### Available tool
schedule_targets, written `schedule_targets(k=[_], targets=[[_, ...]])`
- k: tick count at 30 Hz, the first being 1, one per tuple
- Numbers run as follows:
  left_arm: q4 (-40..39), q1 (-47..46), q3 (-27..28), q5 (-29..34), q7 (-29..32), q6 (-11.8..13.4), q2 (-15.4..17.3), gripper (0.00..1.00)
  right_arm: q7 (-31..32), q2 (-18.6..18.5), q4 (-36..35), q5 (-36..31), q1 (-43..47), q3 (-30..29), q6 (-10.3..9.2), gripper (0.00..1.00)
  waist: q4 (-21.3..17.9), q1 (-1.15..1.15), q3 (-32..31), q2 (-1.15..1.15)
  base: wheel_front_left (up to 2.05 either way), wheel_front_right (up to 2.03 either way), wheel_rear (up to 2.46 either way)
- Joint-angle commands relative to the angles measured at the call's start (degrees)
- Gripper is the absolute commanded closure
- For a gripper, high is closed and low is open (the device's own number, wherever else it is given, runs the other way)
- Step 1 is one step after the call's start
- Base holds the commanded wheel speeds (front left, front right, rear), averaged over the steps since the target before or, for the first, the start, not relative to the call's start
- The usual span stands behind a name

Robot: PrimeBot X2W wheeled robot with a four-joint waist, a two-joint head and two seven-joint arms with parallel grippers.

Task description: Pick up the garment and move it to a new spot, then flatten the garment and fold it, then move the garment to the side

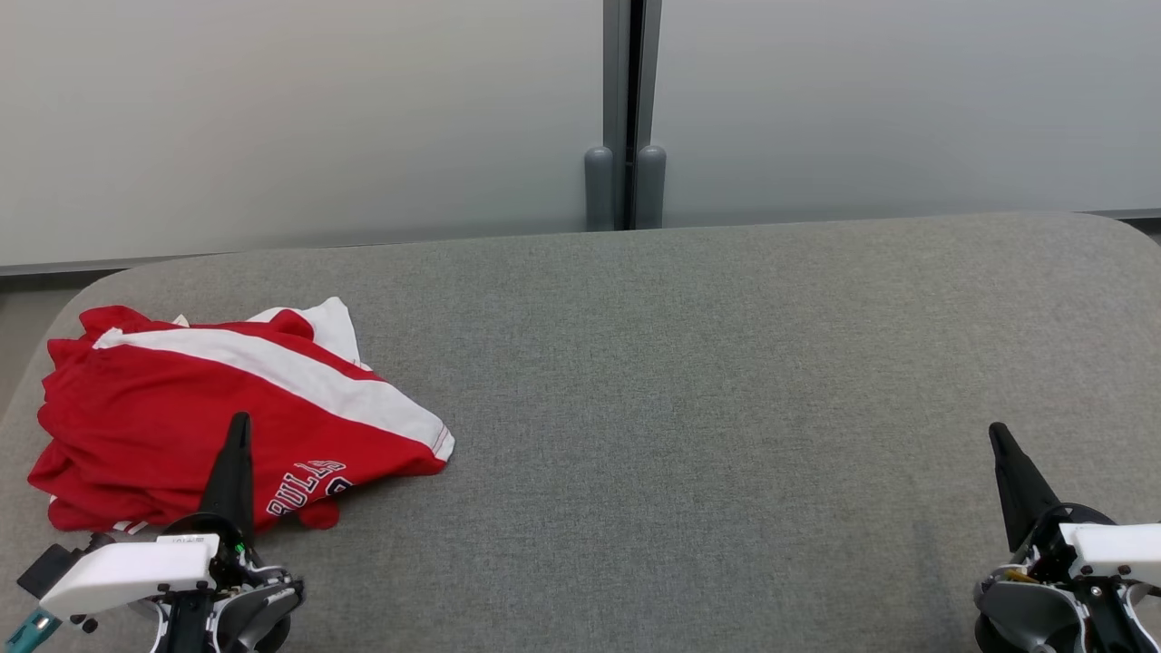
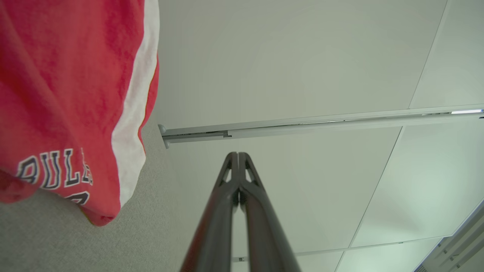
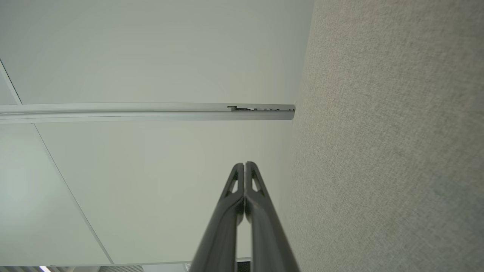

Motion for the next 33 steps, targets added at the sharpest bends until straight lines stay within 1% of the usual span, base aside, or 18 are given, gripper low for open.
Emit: schedule_targets(k=[1,2,5,10,17,21,24,33], targets=[[0.0,-0.8,0.3,0.2,0.1,-0.2,0.1,1.0,0.2,-0.2,0.0,-0.3,-0.5,-0.1,0.32,1.0,0.0,0.0,0.0,0.0,0.0,0.0,0.0],[0.0,0.0,0.0,0.0,0.0,0.0,0.0,0.0,0.0,0.0,0.0,0.0,0.0,0.0,-0.01,0.0,0.0,0.0,0.0,0.0,0.0,0.0,0.0],[1.3,1.3,-0.2,0.0,0.0,0.0,-0.5,0.0,0.0,0.6,1.2,0.0,1.1,0.1,-0.1,0.0,0.0,0.0,0.0,0.0,0.0,0.0,0.0],[1.1,1.6,-1.3,0.2,-1.2,0.0,-0.4,0.0,-1.2,0.5,0.5,-0.5,1.5,1.1,-0.08,0.0,0.0,0.0,0.0,0.0,0.0,0.0,0.0],[1.2,2.0,-3.0,2.6,-3.2,0.3,-0.3,0.0,-3.2,0.4,-0.4,-4.6,2.0,2.6,-0.05,0.0,0.0,0.0,-0.1,0.0,0.0,0.0,0.0],[1.0,2.2,-3.3,6.3,-4.3,0.6,-0.2,0.0,-4.3,0.2,-1.2,-9.3,2.3,3.1,-0.04,0.0,0.0,0.0,-0.2,0.0,0.0,0.0,0.0],[0.8,2.5,-3.8,10.0,-5.1,0.7,-0.2,0.0,-5.1,-0.1,-1.9,-14.1,2.4,3.7,-0.02,0.0,0.0,0.0,-0.2,0.0,0.0,0.0,0.0],[0.3,3.6,-5.2,22.2,-7.2,1.0,0.0,0.0,-7.2,-0.6,-4.0,-27.3,3.3,5.1,0.01,0.0,0.0,0.0,-0.5,0.0,0.0,0.0,0.0]])
